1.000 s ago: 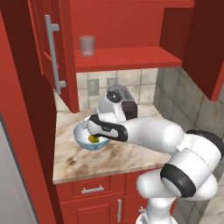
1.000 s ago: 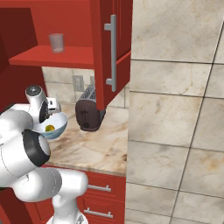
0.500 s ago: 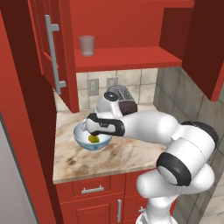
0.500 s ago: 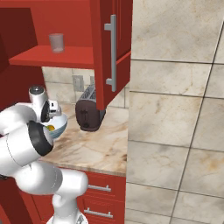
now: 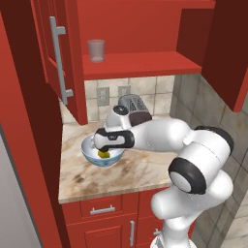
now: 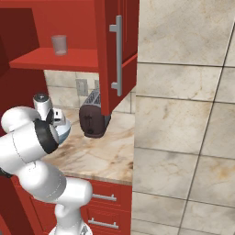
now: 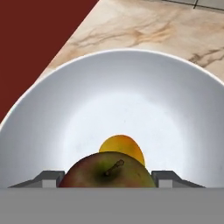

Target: Open the cabinet. Pick the mango and apple from the cabinet and place them into the bowl. Then close the cabinet.

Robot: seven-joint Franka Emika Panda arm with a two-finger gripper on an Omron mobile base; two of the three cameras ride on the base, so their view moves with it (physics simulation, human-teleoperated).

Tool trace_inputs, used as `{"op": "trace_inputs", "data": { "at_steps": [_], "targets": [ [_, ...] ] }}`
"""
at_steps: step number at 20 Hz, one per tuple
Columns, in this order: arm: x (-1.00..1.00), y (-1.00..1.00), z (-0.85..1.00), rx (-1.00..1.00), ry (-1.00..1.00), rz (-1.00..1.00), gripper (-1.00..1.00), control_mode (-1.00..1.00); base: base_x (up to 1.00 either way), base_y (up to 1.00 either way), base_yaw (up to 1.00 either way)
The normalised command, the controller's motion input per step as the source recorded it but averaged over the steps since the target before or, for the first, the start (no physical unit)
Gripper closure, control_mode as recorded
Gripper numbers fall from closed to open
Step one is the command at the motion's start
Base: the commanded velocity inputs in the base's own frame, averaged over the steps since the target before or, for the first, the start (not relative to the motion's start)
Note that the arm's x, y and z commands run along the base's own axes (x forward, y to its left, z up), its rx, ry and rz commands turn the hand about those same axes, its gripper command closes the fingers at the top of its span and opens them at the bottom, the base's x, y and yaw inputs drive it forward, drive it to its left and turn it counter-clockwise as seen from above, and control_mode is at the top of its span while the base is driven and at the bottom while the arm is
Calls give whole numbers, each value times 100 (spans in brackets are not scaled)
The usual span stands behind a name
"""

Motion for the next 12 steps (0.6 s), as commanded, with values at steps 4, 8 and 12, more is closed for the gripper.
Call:
{"op": "trace_inputs", "data": {
  "at_steps": [4,8,12],
  "targets": [
    [8,7,-31,0,1,0,100,-100,0,0,0],
    [3,3,-15,0,4,0,100,-100,0,0,0],
    [0,0,0,0,1,0,100,-100,0,0,0]
  ]
}}
